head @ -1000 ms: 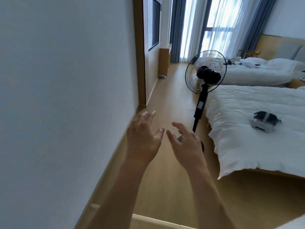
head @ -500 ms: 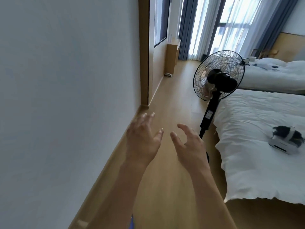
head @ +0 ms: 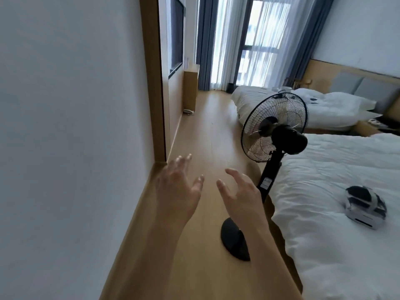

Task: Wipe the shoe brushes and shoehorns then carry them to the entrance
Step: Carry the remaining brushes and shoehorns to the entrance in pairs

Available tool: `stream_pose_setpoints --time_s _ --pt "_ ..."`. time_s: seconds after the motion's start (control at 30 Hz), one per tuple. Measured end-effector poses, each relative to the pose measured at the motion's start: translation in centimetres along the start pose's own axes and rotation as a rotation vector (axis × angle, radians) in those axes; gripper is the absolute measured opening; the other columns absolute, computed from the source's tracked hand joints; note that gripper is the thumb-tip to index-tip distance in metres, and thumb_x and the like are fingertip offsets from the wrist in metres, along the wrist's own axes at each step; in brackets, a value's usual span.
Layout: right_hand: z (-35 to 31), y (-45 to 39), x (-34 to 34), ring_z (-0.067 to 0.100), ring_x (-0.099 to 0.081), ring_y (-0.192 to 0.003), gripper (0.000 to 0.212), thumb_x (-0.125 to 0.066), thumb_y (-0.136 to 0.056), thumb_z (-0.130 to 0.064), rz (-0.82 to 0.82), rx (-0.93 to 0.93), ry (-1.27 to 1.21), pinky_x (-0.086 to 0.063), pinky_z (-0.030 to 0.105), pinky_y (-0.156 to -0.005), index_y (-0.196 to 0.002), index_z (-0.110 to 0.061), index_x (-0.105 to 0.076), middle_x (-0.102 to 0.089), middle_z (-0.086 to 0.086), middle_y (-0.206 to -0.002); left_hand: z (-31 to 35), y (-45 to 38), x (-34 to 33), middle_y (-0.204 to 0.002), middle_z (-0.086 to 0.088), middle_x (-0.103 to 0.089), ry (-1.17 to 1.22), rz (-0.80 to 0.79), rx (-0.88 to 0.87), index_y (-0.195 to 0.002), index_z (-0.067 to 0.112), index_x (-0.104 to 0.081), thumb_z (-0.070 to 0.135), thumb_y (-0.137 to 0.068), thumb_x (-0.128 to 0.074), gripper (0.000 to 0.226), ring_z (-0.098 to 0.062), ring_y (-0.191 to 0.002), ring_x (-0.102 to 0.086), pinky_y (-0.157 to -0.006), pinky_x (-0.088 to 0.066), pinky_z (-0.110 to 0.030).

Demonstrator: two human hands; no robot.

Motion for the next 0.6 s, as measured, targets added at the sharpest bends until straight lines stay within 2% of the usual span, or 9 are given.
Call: stream_pose_setpoints --time_s 0.27,0.6 --pt "-1.8 -9.9 -6.5 0.011 -0.049 -0.130 0.045 -0.060 -0.097 -0.042 -0.015 0.014 0.031 -0.031 0.018 -0.095 -0.139 -0.027 -0.055 -0.054 -0.007 -0.142 -5.8 -10.4 -1.8 -0.153 0.004 -0.041 0.021 -0.014 0.031 -0.149 0.033 -0.033 0.044 -0.093 -0.061 0.064 -0.019 -0.141 -0.037 -0.115 -0.036 -0.039" --pt "-2.0 -25.9 -15.9 0.012 -0.049 -0.131 0.048 -0.060 -0.096 -0.045 -0.088 0.073 -0.016 -0.030 0.017 -0.093 -0.141 -0.028 -0.053 -0.054 -0.006 -0.144 -11.5 -24.7 -4.8 -0.156 0.001 -0.037 -0.142 0.023 0.067 -0.150 0.029 -0.033 0.046 -0.095 -0.056 0.062 -0.020 -0.144 -0.034 -0.118 -0.031 -0.042"
Point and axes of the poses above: each hand's wrist, its own y-axis away from the middle knuckle, its own x-axis out of the back of the hand, z = x × y, the point moved 10 cm from there along -y, towards the middle knuckle
